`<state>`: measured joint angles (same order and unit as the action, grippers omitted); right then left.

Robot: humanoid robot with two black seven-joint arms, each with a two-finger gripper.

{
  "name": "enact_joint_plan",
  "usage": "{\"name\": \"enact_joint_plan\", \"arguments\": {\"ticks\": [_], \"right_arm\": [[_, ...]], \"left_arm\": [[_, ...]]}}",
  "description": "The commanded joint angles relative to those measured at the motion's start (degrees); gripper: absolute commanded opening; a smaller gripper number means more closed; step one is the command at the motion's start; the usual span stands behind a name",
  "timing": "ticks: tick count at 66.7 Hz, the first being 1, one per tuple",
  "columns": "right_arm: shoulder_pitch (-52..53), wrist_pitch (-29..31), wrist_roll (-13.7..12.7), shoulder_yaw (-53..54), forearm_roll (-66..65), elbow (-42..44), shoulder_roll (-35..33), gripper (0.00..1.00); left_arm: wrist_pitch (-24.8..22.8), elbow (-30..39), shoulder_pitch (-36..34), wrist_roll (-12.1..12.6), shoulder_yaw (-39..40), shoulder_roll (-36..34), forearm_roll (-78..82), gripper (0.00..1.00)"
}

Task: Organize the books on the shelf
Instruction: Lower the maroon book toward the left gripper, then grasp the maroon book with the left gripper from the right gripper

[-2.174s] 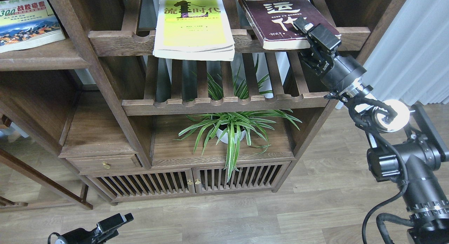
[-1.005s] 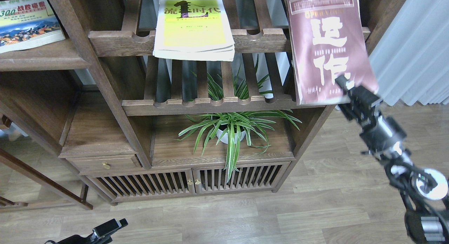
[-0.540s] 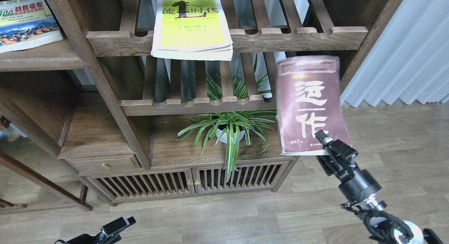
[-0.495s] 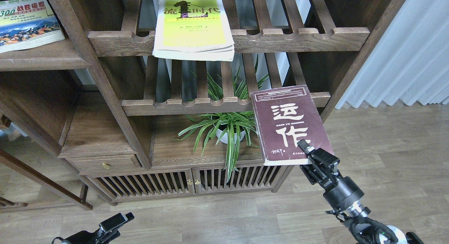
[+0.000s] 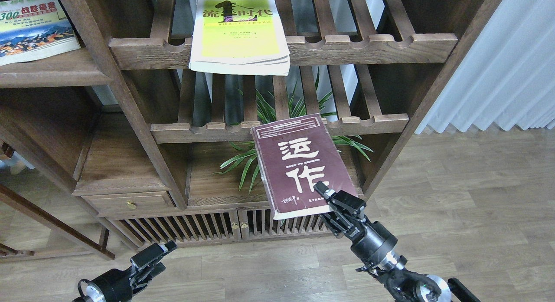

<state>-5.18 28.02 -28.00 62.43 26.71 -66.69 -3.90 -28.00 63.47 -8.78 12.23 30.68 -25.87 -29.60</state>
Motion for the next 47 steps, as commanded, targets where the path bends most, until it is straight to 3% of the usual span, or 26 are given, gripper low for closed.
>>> {"name": "enact_joint_plan", "arguments": {"ticks": [1, 16, 47], "right_arm": [[-0.01, -0.02, 0.0, -1.96, -0.43, 1.21, 1.0, 0.0], [-0.54, -0.02, 0.0, -2.31, -2.01, 2.53, 2.67, 0.0], [-0.89, -0.02, 0.0, -2.57, -4.47, 4.11, 3.9, 0.01]], "left_arm": [[0.0, 4.2, 0.25, -0.72, 1.22, -0.41, -0.02, 0.99], [0.0, 7.01, 0.25, -1.42, 4.65, -0.41, -0.02, 0.99], [0.0, 9.13, 0.34, -1.25, 4.39, 0.47, 0.07, 0.99]]}}
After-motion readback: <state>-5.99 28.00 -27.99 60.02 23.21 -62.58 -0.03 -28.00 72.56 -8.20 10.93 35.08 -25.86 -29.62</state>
